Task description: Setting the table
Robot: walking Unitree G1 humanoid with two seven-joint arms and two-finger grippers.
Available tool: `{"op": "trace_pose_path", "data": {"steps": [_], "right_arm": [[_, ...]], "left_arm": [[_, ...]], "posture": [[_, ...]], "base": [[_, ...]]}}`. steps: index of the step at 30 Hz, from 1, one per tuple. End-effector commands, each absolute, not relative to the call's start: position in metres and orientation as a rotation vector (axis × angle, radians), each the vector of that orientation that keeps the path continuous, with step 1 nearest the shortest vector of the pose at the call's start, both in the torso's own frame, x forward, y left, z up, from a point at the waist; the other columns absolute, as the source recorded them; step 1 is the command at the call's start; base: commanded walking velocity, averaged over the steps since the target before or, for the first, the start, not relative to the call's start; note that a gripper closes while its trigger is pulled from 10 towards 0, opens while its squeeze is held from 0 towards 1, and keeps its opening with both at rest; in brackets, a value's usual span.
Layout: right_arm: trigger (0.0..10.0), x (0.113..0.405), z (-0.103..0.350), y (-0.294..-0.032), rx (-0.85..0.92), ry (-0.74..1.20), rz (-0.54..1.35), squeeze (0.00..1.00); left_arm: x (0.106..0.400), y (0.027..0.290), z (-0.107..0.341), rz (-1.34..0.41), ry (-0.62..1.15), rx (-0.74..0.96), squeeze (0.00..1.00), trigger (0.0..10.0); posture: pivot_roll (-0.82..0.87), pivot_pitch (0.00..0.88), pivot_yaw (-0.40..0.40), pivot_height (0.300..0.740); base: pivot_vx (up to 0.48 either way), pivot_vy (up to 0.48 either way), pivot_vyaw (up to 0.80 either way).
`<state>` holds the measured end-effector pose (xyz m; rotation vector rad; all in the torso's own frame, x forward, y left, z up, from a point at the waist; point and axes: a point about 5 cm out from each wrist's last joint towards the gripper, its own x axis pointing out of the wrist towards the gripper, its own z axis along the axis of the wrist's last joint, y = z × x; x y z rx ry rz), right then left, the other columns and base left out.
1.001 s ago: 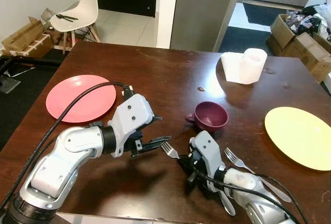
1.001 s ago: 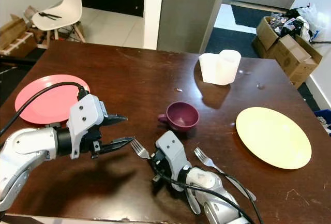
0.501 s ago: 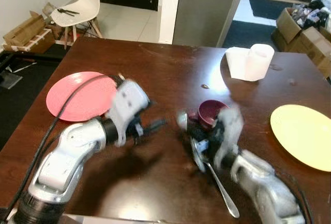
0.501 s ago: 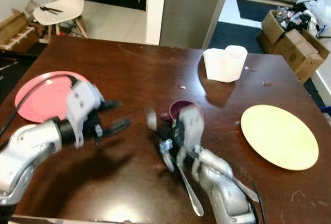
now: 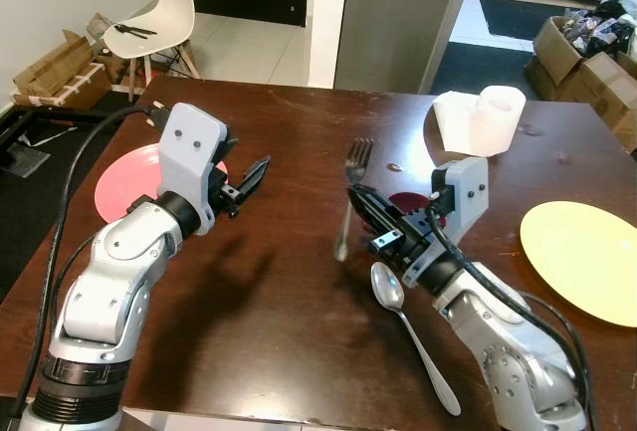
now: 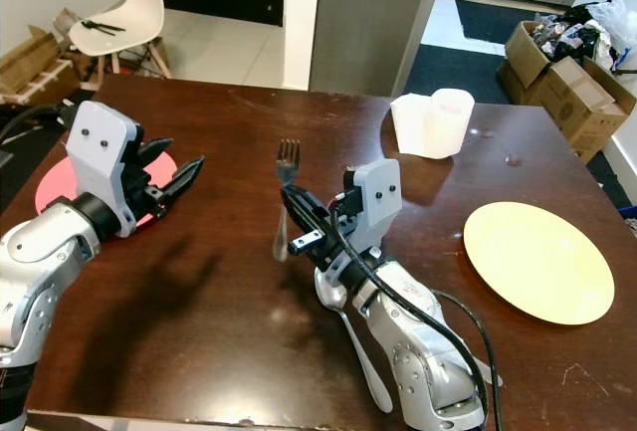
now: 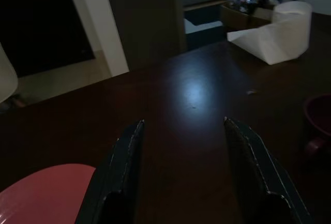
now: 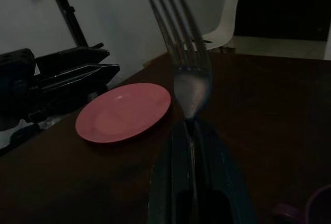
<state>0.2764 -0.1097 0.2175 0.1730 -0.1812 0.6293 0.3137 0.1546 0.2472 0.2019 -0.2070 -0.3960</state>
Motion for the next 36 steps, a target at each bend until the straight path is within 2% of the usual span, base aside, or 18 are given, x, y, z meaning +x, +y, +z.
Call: {"op": "trace_pose_path", "data": {"steps": [1, 2, 5, 7, 9, 20, 23, 26, 27, 32, 36], "right_arm": [[10.0, 0.272, 0.219, -0.108, 0.179, -0.182, 0.64, 0.0], [10.0, 0.267, 0.216, -0.102, 0.178, -0.18, 0.678, 0.0], [10.0, 0.264, 0.212, -0.101, 0.157, -0.186, 0.678, 0.0], [10.0, 0.271, 0.208, -0.112, 0.023, -0.262, 0.527, 0.0], [10.0, 0.273, 0.211, -0.116, -0.012, -0.304, 0.466, 0.0], [10.0, 0.276, 0.21, -0.117, 0.021, -0.291, 0.427, 0.0], [10.0, 0.281, 0.191, -0.118, 0.053, -0.192, 0.413, 0.0], [10.0, 0.283, 0.187, -0.117, 0.069, -0.186, 0.406, 0.0], [10.0, 0.285, 0.179, -0.117, 0.128, -0.136, 0.404, 0.0], [10.0, 0.281, 0.161, -0.103, 0.154, 0.033, 0.563, 0.0], [10.0, 0.272, 0.151, -0.094, 0.134, 0.125, 0.692, 0.0]], "left_arm": [[0.316, 0.157, 0.249, -0.349, -0.221, 0.2, 0.0, 10.0], [0.319, 0.159, 0.252, -0.286, -0.24, 0.19, 0.0, 10.0], [0.32, 0.16, 0.253, -0.243, -0.257, 0.191, 0.0, 10.0], [0.32, 0.166, 0.254, -0.183, -0.273, 0.183, 0.0, 10.0], [0.319, 0.17, 0.253, -0.155, -0.27, 0.166, 0.0, 10.0], [0.314, 0.166, 0.241, -0.181, -0.227, 0.144, 0.0, 10.0], [0.315, 0.165, 0.241, -0.178, -0.231, 0.18, 0.0, 10.0], [0.315, 0.164, 0.241, -0.178, -0.234, 0.184, 0.0, 10.0], [0.319, 0.162, 0.235, -0.196, -0.19, 0.26, 0.0, 10.0], [0.325, 0.153, 0.213, -0.348, -0.063, 0.44, 0.0, 10.0], [0.336, 0.148, 0.194, -0.43, 0.062, 0.502, 0.0, 10.0]], "posture": [[-0.07, 0.023, 0.057, 0.74], [-0.07, 0.022, 0.057, 0.74], [-0.07, 0.022, 0.057, 0.74], [-0.07, 0.019, 0.057, 0.74], [-0.07, 0.018, 0.06, 0.74], [-0.07, 0.006, 0.068, 0.74], [-0.07, 0.009, 0.067, 0.74], [-0.06, 0.012, 0.064, 0.74], [-0.06, 0.015, 0.061, 0.74], [-0.04, 0.036, 0.061, 0.74], [-0.03, 0.046, 0.065, 0.74]], "base": [[0.0, 0.0, 0.0], [0.0, 0.0, 0.0], [0.0, 0.0, 0.0], [0.0, 0.0, 0.0], [0.0, 0.0, 0.0], [0.0, 0.0, 0.0], [0.0, 0.0, 0.0], [0.0, 0.0, 0.0], [0.0, 0.0, 0.0], [0.0, 0.0, 0.0], [0.0, 0.0, 0.0]]}}
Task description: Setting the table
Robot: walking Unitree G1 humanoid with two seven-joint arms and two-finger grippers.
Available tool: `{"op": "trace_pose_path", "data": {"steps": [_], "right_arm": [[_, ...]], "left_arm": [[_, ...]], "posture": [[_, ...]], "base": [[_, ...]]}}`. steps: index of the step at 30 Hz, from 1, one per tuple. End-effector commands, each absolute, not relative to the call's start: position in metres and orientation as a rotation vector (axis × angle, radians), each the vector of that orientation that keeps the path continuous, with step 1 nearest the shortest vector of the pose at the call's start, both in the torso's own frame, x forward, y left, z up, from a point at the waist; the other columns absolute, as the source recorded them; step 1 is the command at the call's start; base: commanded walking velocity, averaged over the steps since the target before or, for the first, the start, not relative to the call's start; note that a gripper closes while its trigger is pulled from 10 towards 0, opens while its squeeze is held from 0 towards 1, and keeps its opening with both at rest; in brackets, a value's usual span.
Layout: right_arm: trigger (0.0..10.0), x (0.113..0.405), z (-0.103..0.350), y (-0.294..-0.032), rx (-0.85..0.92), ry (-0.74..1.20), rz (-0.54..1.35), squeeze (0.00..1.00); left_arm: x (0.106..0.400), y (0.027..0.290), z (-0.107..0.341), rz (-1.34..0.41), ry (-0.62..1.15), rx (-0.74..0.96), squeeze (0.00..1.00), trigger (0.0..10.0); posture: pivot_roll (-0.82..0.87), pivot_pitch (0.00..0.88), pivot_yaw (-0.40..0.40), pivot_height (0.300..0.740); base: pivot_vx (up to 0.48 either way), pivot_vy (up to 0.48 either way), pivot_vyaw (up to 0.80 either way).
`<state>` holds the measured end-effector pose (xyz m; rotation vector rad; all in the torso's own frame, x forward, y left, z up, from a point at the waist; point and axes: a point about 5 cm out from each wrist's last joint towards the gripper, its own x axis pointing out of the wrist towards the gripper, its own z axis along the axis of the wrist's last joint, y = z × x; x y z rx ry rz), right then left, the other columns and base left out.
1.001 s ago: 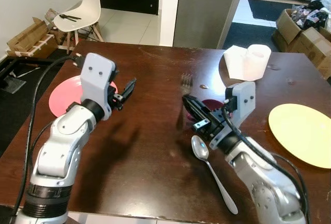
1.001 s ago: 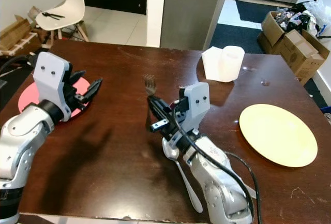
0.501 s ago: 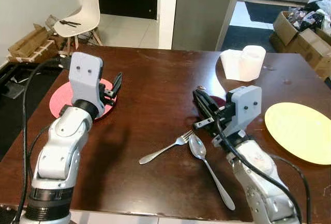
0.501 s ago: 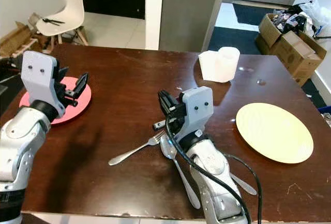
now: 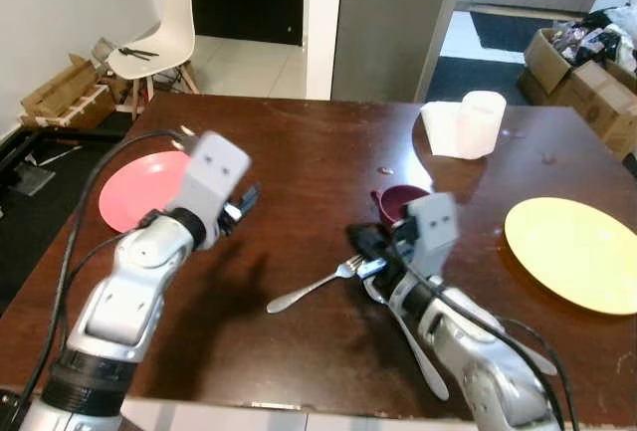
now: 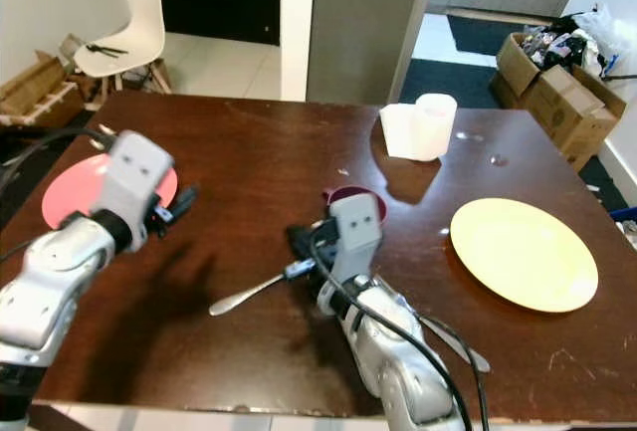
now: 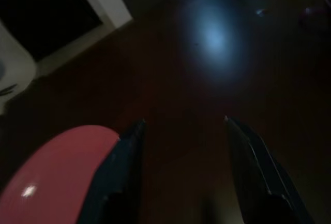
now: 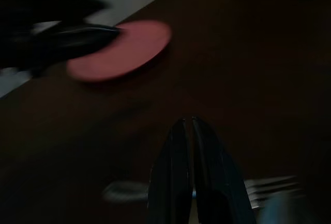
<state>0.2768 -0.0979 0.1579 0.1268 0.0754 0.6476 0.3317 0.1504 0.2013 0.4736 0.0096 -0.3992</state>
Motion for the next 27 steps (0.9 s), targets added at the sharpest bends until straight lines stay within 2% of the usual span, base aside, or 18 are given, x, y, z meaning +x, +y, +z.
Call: {"op": "trace_pose_path", "data": {"steps": [1, 4, 7, 11, 16, 21, 27], "right_arm": [[10.0, 0.269, 0.146, -0.092, 0.139, 0.174, 0.721, 0.0], [10.0, 0.266, 0.138, -0.09, 0.17, 0.257, 0.751, 0.0], [10.0, 0.269, 0.121, -0.089, 0.138, 0.356, 0.722, 0.0], [10.0, 0.272, 0.113, -0.089, 0.12, 0.417, 0.713, 0.0], [10.0, 0.274, 0.095, -0.089, 0.059, 0.551, 0.742, 0.0], [10.0, 0.277, 0.081, -0.097, -0.024, 0.61, 0.718, 0.0], [10.0, 0.287, 0.075, -0.107, -0.104, 0.617, 0.664, 0.0]], "left_arm": [[0.341, 0.145, 0.186, -0.451, 0.107, 0.534, 0.0, 10.0], [0.346, 0.142, 0.179, -0.459, 0.128, 0.557, 0.0, 10.0], [0.354, 0.139, 0.166, -0.457, 0.165, 0.648, 0.0, 10.0], [0.357, 0.14, 0.157, -0.466, 0.205, 0.685, 0.0, 10.0], [0.351, 0.157, 0.131, -0.514, 0.309, 0.901, 0.0, 10.0], [0.342, 0.17, 0.12, -0.54, 0.353, 0.914, 0.0, 10.0], [0.324, 0.164, 0.119, -0.668, 0.345, 0.85, 0.0, 10.0]], "posture": [[-0.03, 0.052, 0.066, 0.74], [-0.03, 0.062, 0.07, 0.74], [-0.03, 0.079, 0.074, 0.74], [-0.03, 0.091, 0.073, 0.74], [-0.01, 0.11, 0.065, 0.74], [0.0, 0.119, 0.055, 0.74], [0.01, 0.121, 0.052, 0.74]], "base": [[0.0, 0.0, 0.0], [0.0, 0.0, 0.0], [0.0, 0.0, 0.0], [0.0, 0.0, 0.0], [0.0, 0.0, 0.0], [0.0, 0.0, 0.0], [0.0, 0.0, 0.0]]}}
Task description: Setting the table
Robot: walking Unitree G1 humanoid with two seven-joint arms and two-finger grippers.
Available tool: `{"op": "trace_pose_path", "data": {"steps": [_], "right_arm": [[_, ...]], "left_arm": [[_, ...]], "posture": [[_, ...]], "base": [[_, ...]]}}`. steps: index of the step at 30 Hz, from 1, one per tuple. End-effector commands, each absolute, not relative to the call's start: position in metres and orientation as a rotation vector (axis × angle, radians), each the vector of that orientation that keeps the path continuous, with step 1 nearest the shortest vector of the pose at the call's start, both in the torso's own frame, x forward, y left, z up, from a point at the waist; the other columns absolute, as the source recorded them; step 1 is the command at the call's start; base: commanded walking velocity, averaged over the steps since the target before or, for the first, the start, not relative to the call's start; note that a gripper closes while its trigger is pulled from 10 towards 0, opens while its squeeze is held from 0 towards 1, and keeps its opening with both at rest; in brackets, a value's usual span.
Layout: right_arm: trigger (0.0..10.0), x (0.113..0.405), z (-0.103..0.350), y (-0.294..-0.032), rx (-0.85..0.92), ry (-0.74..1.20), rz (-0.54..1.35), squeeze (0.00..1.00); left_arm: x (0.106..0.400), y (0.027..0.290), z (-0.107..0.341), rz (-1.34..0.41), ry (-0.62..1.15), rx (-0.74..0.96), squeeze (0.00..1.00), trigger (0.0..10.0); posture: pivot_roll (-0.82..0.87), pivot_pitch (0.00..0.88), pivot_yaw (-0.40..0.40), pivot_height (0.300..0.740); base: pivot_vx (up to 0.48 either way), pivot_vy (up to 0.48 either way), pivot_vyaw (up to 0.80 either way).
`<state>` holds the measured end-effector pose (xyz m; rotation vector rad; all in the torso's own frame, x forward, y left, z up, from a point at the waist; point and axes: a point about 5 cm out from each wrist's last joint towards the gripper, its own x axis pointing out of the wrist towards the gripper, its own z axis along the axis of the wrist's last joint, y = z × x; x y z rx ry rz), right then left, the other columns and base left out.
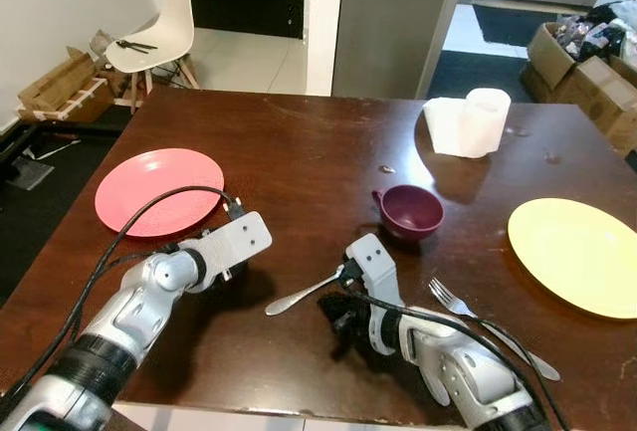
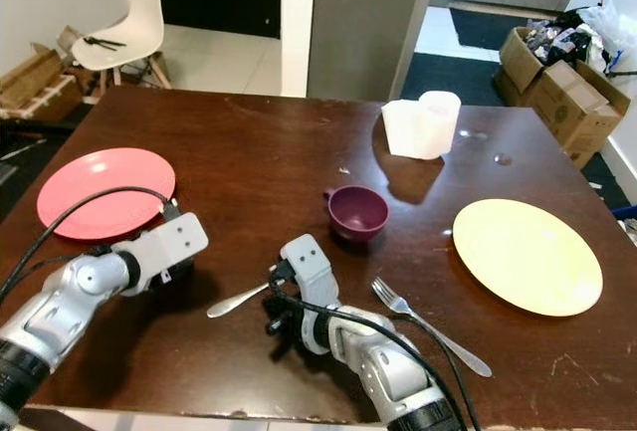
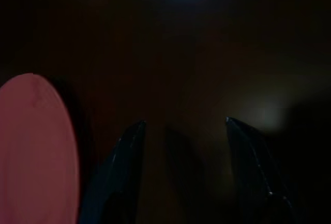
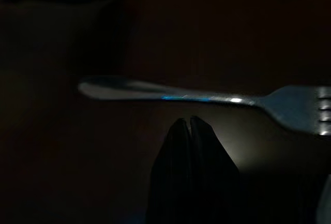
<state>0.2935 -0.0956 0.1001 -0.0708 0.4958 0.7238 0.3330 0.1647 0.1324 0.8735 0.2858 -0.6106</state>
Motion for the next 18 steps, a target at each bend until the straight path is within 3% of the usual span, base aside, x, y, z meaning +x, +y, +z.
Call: {"op": "trace_pose_path", "data": {"steps": [1, 5, 14, 18], "right_arm": [[10.0, 0.293, 0.074, -0.108, -0.127, 0.609, 0.642, 0.0], [10.0, 0.304, 0.076, -0.109, -0.165, 0.584, 0.618, 0.0], [10.0, 0.316, 0.078, -0.101, -0.176, 0.539, 0.622, 0.0], [10.0, 0.326, 0.084, -0.086, -0.169, 0.478, 0.641, 0.0]], "left_arm": [[0.315, 0.159, 0.121, -0.73, 0.33, 0.824, 0.0, 10.0], [0.294, 0.149, 0.128, -0.855, 0.291, 0.781, 0.0, 10.0], [0.277, 0.134, 0.13, -0.937, 0.27, 0.682, 0.0, 10.0], [0.258, 0.114, 0.129, -1.007, 0.27, 0.55, 0.0, 10.0]], "posture": [[0.01, 0.121, 0.053, 0.74], [0.02, 0.117, 0.053, 0.74], [0.03, 0.109, 0.052, 0.74], [0.03, 0.097, 0.054, 0.74]], "base": [[0.0, 0.0, 0.0], [0.0, 0.0, 0.0], [0.0, 0.0, 0.0], [0.0, 0.0, 0.0]]}}
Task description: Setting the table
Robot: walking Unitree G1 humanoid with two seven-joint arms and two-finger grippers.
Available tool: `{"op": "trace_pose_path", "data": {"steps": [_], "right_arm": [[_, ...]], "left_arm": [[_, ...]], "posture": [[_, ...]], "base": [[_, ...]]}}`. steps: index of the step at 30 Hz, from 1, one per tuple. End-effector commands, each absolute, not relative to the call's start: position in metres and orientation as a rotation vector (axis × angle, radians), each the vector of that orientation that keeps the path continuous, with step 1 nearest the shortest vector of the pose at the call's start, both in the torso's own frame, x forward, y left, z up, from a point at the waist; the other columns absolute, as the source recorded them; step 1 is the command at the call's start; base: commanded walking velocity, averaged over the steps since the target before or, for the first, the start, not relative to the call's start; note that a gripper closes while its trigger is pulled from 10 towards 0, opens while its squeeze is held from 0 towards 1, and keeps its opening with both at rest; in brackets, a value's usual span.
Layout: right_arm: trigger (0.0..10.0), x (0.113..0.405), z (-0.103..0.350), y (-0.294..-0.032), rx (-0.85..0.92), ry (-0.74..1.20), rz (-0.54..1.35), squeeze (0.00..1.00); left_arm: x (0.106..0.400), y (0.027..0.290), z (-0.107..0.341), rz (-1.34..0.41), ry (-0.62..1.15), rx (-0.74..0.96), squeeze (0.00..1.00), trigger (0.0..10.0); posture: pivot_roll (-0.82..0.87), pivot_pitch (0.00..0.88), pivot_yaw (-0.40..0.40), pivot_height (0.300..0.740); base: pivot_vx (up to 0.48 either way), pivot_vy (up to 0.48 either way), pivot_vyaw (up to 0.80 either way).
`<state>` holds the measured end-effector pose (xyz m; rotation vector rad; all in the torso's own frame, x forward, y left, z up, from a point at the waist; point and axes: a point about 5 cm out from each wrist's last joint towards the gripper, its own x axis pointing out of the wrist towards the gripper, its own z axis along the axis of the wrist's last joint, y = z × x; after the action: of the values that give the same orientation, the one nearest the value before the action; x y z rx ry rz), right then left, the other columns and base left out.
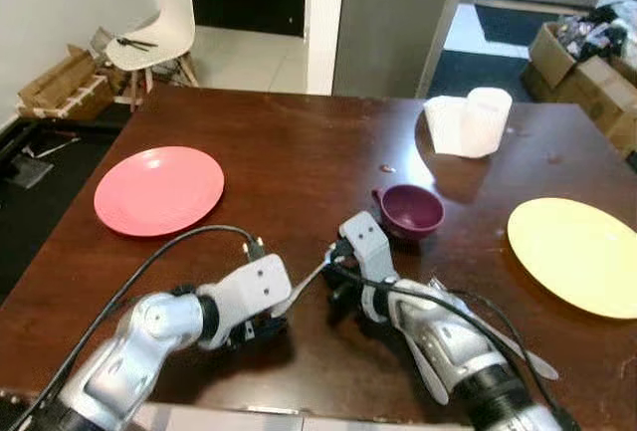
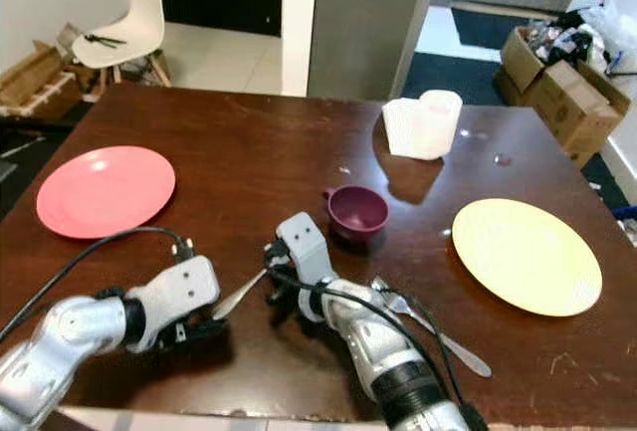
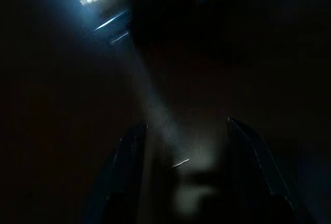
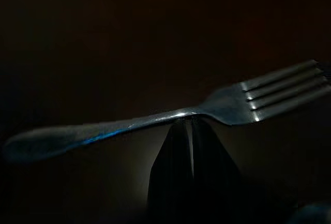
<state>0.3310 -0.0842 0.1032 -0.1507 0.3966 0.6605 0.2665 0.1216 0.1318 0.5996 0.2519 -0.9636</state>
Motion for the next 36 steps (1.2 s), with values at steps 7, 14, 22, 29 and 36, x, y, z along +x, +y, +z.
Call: {"op": "trace_pose_path", "data": {"steps": [7, 14, 22, 29, 36], "right_arm": [[10.0, 0.333, 0.088, -0.074, -0.168, 0.426, 0.67, 0.0], [10.0, 0.338, 0.094, -0.067, -0.145, 0.373, 0.701, 0.0], [10.0, 0.343, 0.113, -0.053, -0.095, 0.157, 0.792, 0.0], [10.0, 0.346, 0.123, -0.056, -0.042, 0.091, 0.754, 0.0], [10.0, 0.337, 0.111, -0.057, 0.018, 0.22, 0.784, 0.0]], "left_arm": [[0.242, 0.1, 0.127, -1.078, 0.284, 0.492, 0.0, 10.0], [0.237, 0.101, 0.125, -1.09, 0.307, 0.486, 0.0, 10.0], [0.275, 0.123, 0.144, -0.868, 0.271, 0.476, 0.0, 10.0], [0.313, 0.155, 0.155, -0.572, 0.244, 0.59, 0.0, 10.0], [0.312, 0.165, 0.155, -0.538, 0.245, 0.647, 0.0, 10.0]], "posture": [[0.03, 0.085, 0.057, 0.74], [0.03, 0.079, 0.06, 0.74], [0.02, 0.07, 0.064, 0.74], [0.01, 0.076, 0.066, 0.74], [0.0, 0.083, 0.063, 0.74]], "base": [[0.0, 0.0, 0.0], [0.0, 0.0, 0.0], [0.0, 0.0, 0.0], [0.0, 0.0, 0.0], [0.0, 0.0, 0.0]]}}
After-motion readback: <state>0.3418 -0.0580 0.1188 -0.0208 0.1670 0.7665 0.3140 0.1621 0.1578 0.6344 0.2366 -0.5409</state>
